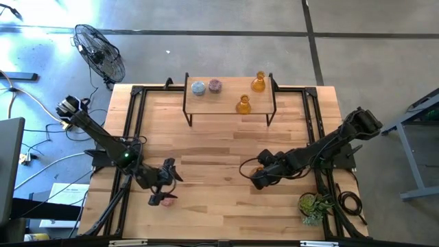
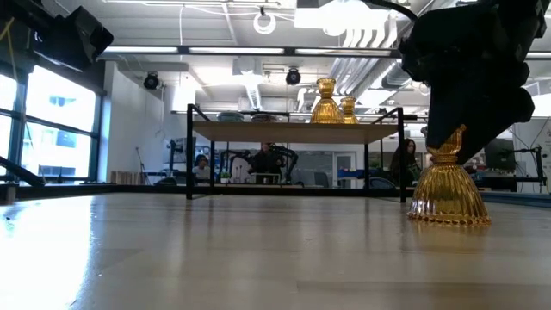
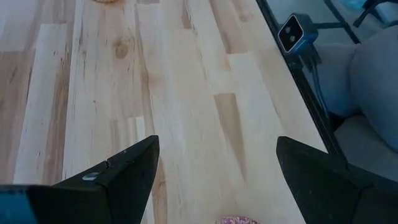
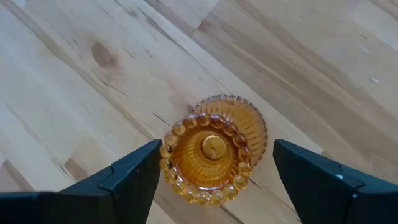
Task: Pick & Place candle stick holders
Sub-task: Put the orange candle holder on the shelf
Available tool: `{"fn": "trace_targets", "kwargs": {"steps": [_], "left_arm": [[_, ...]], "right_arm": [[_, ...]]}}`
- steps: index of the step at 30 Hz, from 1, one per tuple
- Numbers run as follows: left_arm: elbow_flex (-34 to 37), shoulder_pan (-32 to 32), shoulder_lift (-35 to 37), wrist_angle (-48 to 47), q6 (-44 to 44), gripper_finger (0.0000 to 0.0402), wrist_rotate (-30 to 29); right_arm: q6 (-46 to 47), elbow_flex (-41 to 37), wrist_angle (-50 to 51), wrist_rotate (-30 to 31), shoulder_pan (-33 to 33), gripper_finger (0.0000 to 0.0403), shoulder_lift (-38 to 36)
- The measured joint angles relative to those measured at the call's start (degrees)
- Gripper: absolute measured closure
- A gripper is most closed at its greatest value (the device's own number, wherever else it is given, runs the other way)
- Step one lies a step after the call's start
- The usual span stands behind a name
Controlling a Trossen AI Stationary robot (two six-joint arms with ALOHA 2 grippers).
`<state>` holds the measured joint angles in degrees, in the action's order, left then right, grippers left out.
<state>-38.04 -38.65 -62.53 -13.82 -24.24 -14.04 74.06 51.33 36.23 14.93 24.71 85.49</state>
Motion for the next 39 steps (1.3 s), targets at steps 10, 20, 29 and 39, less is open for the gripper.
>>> {"fn": "trace_targets", "kwargs": {"steps": [10, 20, 29, 39], "left_arm": [[0.0, 0.0, -2.37, 0.28, 0.01, 0.0082, 0.05], [0.0, 0.02, -2.37, 0.24, -0.01, 0.0082, 0.07], [0.0, 0.0, -2.37, 0.21, -0.01, 0.0082, 0.7], [0.0, 0.01, -2.35, 0.19, 0.24, 0.0082, 0.66]], "right_arm": [[-0.88, 0.0, 0.37, 1.15, 0.0, 0.0181, 0.0], [-2.51, 0.0, 0.43, 2.08, -0.09, 0.0249, 0.0], [-7.61, -0.02, 0.32, 8.76, 0.52, 0.0249, 0.02], [-13.67, 1.35, -3.36, 18.52, 2.8, 0.0249, -2.21]]}}
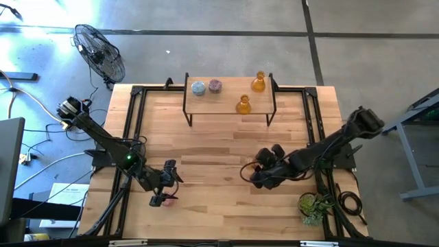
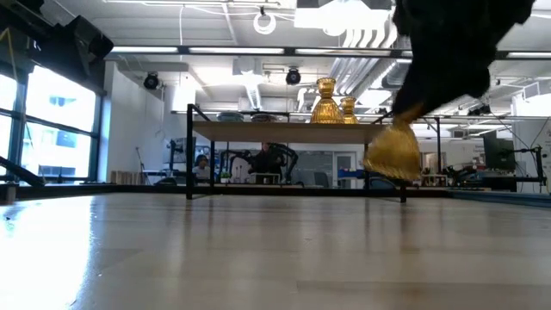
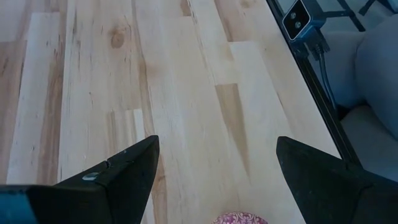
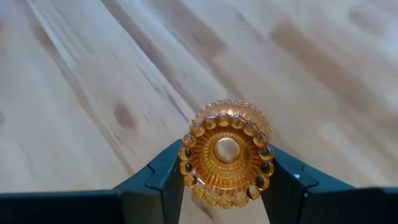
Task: Pick & Place candle stick holders
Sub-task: Put the orange candle holder on the shelf
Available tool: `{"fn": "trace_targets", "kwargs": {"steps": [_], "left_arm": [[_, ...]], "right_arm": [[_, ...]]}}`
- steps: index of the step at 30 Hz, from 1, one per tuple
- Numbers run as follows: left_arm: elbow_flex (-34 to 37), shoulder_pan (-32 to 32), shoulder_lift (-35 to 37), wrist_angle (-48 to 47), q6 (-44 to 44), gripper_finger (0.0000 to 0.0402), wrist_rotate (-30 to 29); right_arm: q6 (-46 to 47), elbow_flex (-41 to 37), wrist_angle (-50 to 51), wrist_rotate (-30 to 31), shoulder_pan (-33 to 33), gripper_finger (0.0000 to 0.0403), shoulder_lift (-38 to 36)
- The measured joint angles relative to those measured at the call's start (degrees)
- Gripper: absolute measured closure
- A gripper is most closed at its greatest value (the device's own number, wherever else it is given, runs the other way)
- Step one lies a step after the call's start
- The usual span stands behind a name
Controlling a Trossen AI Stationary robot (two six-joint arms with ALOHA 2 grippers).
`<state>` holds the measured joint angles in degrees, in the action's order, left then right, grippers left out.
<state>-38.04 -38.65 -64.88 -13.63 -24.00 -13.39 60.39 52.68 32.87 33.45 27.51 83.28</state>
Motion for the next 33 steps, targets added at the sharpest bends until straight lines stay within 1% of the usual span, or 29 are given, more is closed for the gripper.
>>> {"fn": "trace_targets", "kwargs": {"steps": [9, 14, 18, 28, 33], "left_arm": [[0.0, 0.01, 0.0, 0.09, 0.07, 0.0082, -0.36], [0.0, -0.01, 0.0, 0.16, -0.7, 0.0082, -0.52], [0.0, 0.02, 0.0, 0.15, -0.73, 0.0082, -0.52], [0.0, 0.01, 0.0, 0.17, -0.75, 0.0082, -0.54], [0.0, 0.0, 0.0, 0.17, -0.77, 0.0082, -0.55]], "right_arm": [[-11.48, 8.34, 1.29, 11.78, 2.76, 0.0249, -4.4], [-17.62, 14.01, 5.9, 16.35, 2.78, 0.0249, -6.48], [-20.23, 18.68, 10.73, 17.65, 1.06, 0.0249, -7.26], [-25.83, 31.11, 24.33, 16.87, -5.62, 0.0249, -7.32], [-27.2, 36.96, 30.2, 11.87, -10.85, 0.0249, -7.32]]}}
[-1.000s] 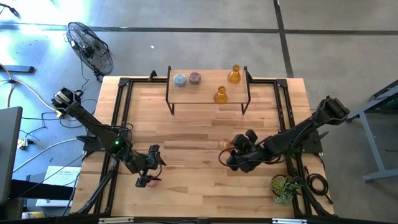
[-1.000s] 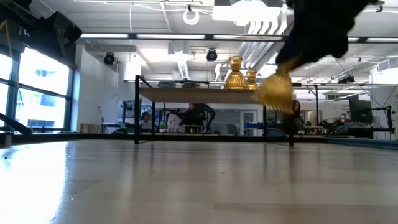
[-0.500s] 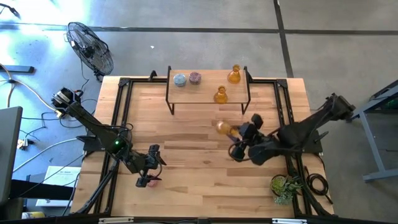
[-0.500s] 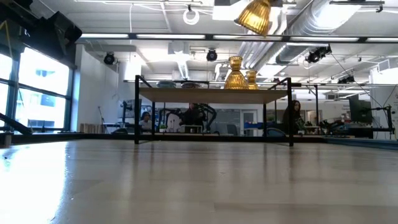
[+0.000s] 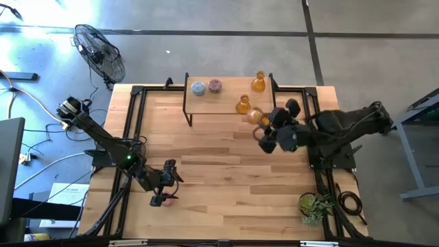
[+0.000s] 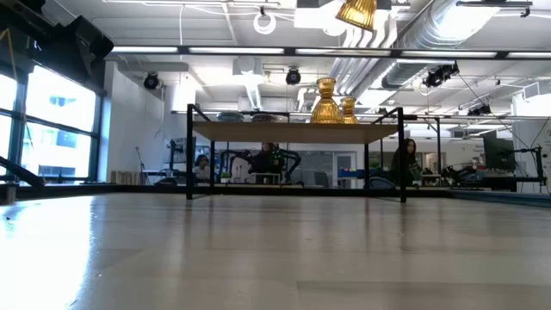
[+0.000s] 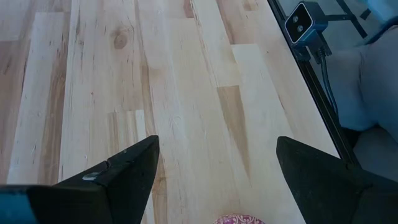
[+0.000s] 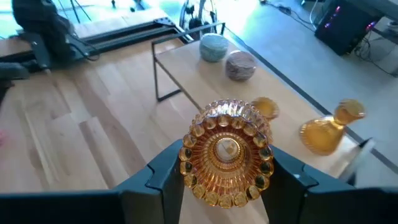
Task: Pick & Place candle stick holders
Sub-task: Put the orange candle holder on the shelf
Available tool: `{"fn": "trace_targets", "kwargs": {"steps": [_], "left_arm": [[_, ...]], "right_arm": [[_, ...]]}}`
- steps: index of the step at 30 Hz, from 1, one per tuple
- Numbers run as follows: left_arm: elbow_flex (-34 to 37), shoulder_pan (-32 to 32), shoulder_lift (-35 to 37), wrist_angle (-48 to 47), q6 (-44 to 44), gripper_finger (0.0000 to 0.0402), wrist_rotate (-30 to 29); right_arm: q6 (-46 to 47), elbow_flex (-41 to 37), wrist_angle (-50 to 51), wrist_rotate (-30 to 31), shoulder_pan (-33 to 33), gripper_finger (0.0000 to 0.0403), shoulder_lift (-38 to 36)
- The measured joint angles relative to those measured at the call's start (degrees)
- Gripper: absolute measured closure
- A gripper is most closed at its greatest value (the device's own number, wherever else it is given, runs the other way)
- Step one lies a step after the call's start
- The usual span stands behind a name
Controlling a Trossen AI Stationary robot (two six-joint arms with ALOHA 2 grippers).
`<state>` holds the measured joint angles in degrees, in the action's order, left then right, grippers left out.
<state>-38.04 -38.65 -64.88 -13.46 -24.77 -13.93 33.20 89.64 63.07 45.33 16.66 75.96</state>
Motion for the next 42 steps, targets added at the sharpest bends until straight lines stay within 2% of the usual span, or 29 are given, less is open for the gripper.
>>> {"fn": "trace_targets", "kwargs": {"steps": [3, 8, 15, 21, 25, 31, 42], "left_arm": [[0.0, 0.01, 0.0, -0.02, 0.0, 0.0082, -0.02], [0.0, 0.0, 0.0, 0.0, 0.0, 0.0082, -0.04], [0.0, 0.0, 0.0, 0.0, 0.0, 0.0082, -0.04], [0.0, 0.0, 0.0, 0.0, 0.0, 0.0082, -0.04], [0.0, 0.01, 0.0, 0.0, 0.0, 0.0082, -0.04], [0.0, 0.01, 0.0, 0.0, 0.0, 0.0082, -0.04], [0.0, 0.0, 0.0, 0.03, 0.0, 0.0082, -0.04]], "right_arm": [[-2.51, 2.43, 1.85, -2.92, -3.58, 0.0249, 0.0], [-7.94, 4.84, 2.34, -4.18, -10.15, 0.0249, 0.0], [-10.94, 5.19, 2.33, -16.21, -22.57, 0.0249, 0.0], [-13.26, 5.1, 3.06, -19.79, -30.48, 0.0249, 0.02], [-15.22, 5.1, 3.08, -24.51, -34.48, 0.0249, 0.05], [-15.73, 5.1, 3.28, -28.4, -38.59, 0.0249, 0.88], [-18.0, 5.1, 3.56, -30.5, -38.82, 0.0249, 4.62]]}}
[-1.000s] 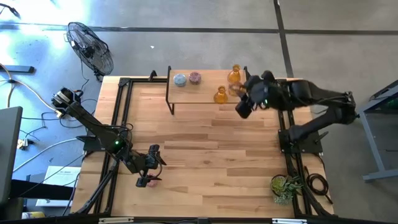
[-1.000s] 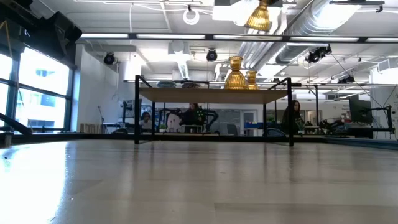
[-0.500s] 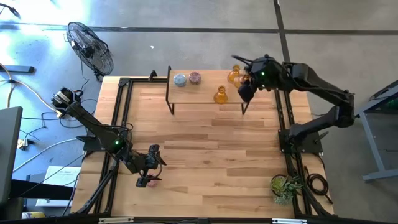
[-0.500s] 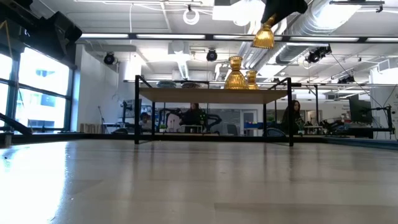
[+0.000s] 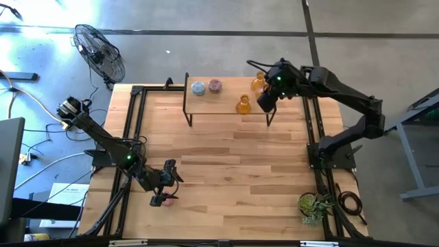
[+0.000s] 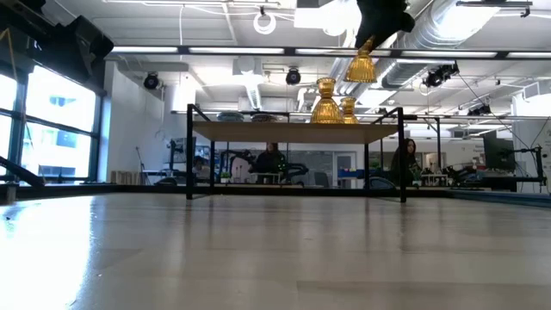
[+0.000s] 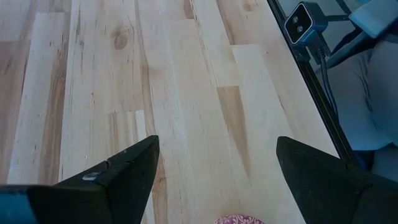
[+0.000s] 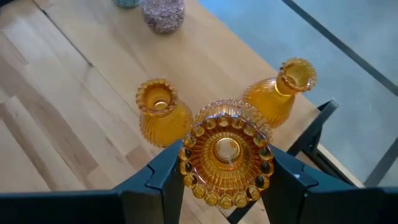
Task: Pick & Place candle stick holders
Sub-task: Put the orange candle holder on the shelf
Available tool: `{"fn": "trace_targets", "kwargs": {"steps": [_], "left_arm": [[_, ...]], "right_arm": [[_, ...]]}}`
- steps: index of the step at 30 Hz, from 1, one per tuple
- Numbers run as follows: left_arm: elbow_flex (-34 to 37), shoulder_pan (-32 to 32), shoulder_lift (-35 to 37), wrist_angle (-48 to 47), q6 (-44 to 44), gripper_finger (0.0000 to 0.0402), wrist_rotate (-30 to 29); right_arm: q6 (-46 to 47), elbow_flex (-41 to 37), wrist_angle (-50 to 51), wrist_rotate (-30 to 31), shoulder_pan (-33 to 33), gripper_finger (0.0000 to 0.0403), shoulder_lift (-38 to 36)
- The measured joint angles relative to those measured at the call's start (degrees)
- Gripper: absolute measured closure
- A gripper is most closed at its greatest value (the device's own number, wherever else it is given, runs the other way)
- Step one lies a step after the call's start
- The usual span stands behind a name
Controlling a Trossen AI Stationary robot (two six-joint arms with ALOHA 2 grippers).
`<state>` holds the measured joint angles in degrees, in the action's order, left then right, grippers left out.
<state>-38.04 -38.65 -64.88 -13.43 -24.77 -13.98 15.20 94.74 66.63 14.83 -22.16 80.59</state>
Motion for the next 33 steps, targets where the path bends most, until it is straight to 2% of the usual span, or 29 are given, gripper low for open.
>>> {"fn": "trace_targets", "kwargs": {"steps": [14, 17, 24, 33], "left_arm": [[0.0, 0.02, 0.02, -0.02, 0.0, 0.0082, 0.0], [0.0, 0.02, 0.02, 0.0, 0.0, 0.0082, 0.0], [0.0, 0.02, 0.02, 0.0, 0.0, 0.0082, 0.0], [0.0, 0.02, 0.0, -0.02, 0.0, 0.0082, 0.02]], "right_arm": [[2.42, -0.45, 2.9, 0.07, -0.34, 0.0249, 0.44], [2.42, -1.56, 2.89, -1.67, -0.34, 0.0249, 0.4], [0.97, -7.4, -0.65, -2.46, -1.78, 0.0249, 0.4], [-0.28, -11.98, -6.93, -6.85, -4.17, 0.0249, 0.34]]}}
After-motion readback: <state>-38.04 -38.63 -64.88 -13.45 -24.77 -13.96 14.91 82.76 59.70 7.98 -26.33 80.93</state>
